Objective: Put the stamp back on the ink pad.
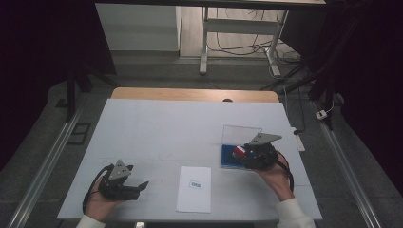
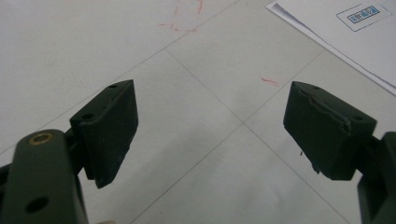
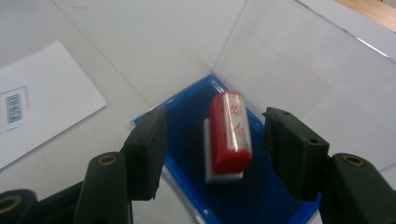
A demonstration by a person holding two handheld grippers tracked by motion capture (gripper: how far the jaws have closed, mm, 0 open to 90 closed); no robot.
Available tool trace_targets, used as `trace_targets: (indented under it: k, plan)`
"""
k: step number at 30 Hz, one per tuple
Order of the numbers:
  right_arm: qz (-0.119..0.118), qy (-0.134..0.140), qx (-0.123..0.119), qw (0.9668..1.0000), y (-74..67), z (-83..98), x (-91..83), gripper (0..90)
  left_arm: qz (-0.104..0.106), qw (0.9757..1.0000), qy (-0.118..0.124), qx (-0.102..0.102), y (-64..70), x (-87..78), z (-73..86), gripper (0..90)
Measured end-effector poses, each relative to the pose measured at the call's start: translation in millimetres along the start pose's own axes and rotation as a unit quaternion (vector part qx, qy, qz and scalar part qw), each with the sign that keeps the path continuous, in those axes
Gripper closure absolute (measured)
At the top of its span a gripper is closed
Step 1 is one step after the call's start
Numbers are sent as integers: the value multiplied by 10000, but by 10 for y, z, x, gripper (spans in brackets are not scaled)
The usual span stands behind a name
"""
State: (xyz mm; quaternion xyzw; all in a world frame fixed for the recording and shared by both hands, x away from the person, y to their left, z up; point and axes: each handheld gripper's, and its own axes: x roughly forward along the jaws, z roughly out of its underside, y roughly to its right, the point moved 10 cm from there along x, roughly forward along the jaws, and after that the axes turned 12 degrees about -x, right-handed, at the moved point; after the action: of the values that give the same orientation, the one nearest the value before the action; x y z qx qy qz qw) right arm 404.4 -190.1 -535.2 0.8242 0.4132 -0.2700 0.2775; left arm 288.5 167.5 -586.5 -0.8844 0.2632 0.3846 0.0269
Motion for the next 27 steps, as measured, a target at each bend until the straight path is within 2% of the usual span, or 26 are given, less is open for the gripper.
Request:
trace_targets:
  k: [8,10,14,17,22,27]
  plan:
    - [66,239,29,9997,-125,213,-224,388,50,10000,15,26,38,-17,4,183]
    - [10,363,87,9993,-154,285,-269,384,53,10000,13,23,45,-16,7,183]
    - [62,366,122,9992,-183,506,-335,380,75,10000,2,17,51,-4,10,182]
    - [185,358,196,9990,-152,631,-393,383,60,10000,3,18,50,0,9,181]
    - [293,391,289,9984,-112,722,-442,383,54,10000,-1,21,56,3,5,181]
    - [272,303,227,9989,-109,760,-434,383,48,10000,5,11,57,4,3,180]
